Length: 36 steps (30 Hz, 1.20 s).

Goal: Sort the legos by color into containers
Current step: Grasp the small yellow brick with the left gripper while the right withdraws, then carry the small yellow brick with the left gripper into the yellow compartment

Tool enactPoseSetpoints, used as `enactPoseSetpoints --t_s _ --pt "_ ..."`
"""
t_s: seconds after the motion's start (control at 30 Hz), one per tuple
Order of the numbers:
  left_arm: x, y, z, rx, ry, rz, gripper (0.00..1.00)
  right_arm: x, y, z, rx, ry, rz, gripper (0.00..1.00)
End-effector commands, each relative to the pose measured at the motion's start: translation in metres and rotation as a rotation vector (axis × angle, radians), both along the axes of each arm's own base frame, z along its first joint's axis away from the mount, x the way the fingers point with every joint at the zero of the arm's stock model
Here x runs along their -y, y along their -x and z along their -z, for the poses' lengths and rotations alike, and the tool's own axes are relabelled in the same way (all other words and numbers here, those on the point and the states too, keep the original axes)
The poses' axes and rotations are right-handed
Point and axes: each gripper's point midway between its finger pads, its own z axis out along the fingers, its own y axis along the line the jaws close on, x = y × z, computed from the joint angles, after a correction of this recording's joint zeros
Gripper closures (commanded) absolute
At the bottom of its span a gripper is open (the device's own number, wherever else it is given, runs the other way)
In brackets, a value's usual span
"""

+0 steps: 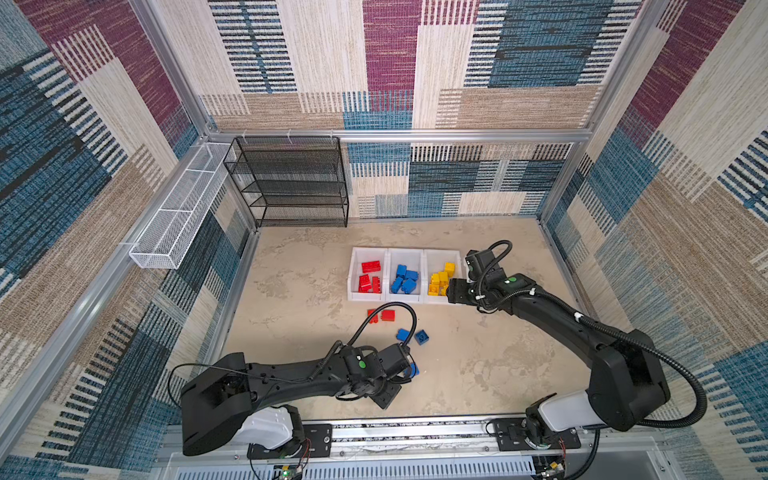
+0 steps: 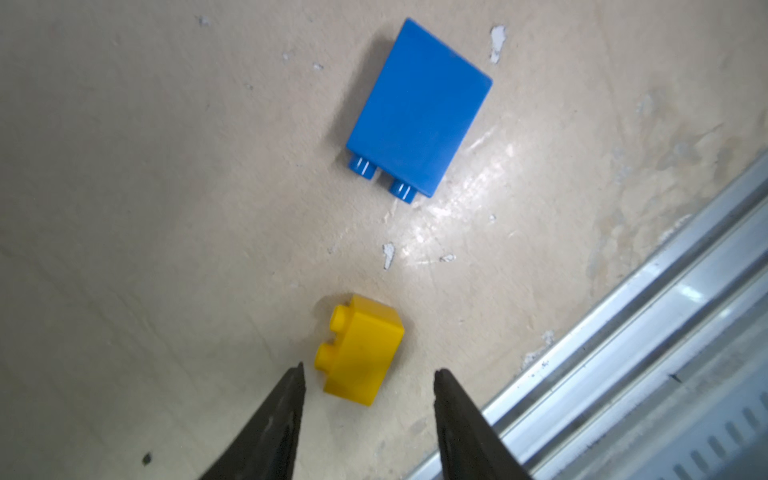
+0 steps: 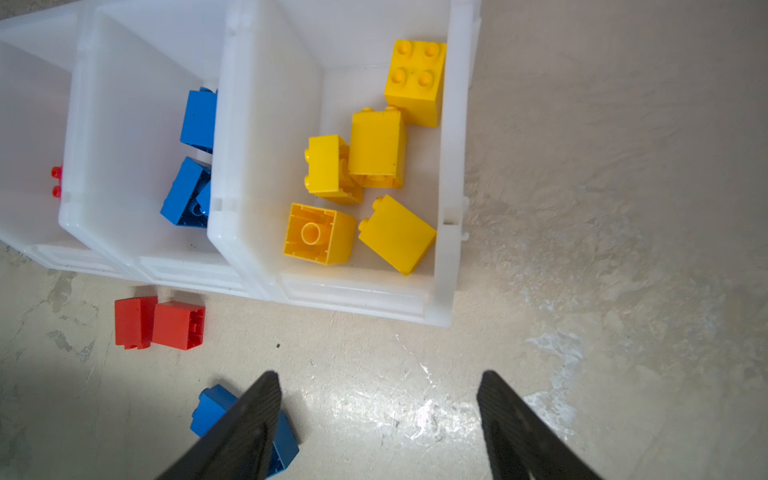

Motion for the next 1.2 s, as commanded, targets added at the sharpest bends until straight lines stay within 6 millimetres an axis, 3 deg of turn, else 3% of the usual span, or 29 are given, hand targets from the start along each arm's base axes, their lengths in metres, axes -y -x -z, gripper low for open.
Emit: enactPoseSetpoints --t_s 0.0,0.4,0.53,0.73,0.97,1.17 --pt "0.005 -0.005 0.002 0.02 -0.017 0.043 0.49 -0.001 -0.003 -0.003 0.02 -0.013 0.008 0.22" --pt "0.005 -0.01 0.016 0.021 -0.056 0.037 0.66 -0.002 -0.001 0.001 0.011 -0.017 0.008 0.23" --pt "0.006 -0.011 0.015 0.021 -0.051 0.036 0.74 -0.001 -0.001 0.001 0.011 -0.017 0.011 0.23" --pt "0.009 -0.012 0.013 0.026 -0.03 0.02 0.79 -0.001 0.0 -0.001 0.019 -0.022 0.009 0.24" --pt "0.016 -0.025 -0.011 0.065 0.011 -0.012 0.8 -0.001 0.002 0.001 0.021 -0.025 0.002 0.24" --pt "0.025 -0.054 -0.045 0.125 0.121 -0.064 0.8 0.0 0.004 -0.006 0.035 -0.032 0.004 0.24"
